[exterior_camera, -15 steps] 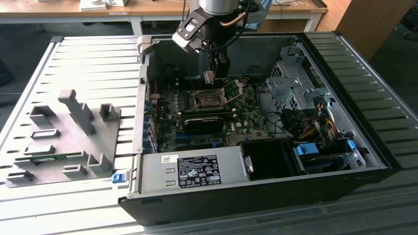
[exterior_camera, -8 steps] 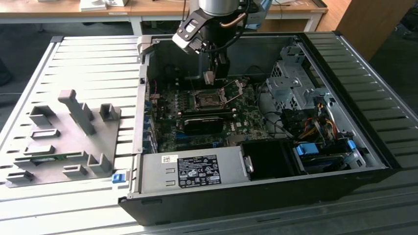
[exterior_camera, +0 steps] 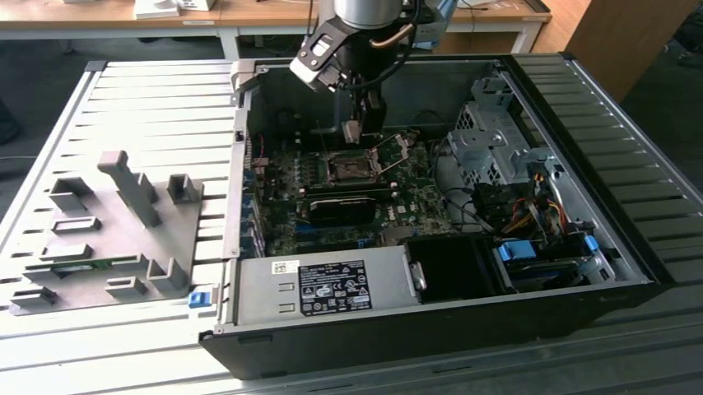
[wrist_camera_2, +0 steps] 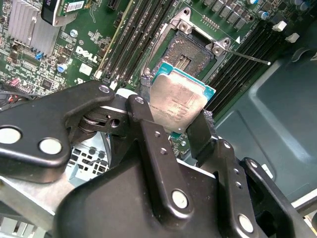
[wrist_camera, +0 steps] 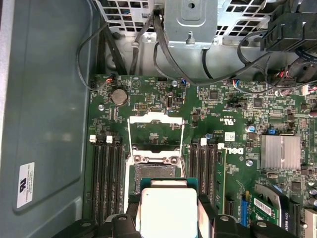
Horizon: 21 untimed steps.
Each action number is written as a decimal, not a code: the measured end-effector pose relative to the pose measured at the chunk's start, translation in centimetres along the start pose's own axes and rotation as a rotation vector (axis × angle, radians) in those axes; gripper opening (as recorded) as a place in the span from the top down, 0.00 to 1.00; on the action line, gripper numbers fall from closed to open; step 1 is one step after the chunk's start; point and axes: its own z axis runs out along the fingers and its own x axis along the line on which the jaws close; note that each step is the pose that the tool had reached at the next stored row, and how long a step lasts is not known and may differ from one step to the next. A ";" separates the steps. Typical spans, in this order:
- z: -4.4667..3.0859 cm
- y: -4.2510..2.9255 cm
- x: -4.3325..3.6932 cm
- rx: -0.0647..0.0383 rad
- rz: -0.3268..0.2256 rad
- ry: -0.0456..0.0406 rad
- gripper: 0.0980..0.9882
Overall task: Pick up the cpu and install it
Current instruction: 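Place the cpu into insertion slot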
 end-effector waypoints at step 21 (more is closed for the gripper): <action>1.87 -0.09 0.09 0.000 0.002 -0.0006 0.50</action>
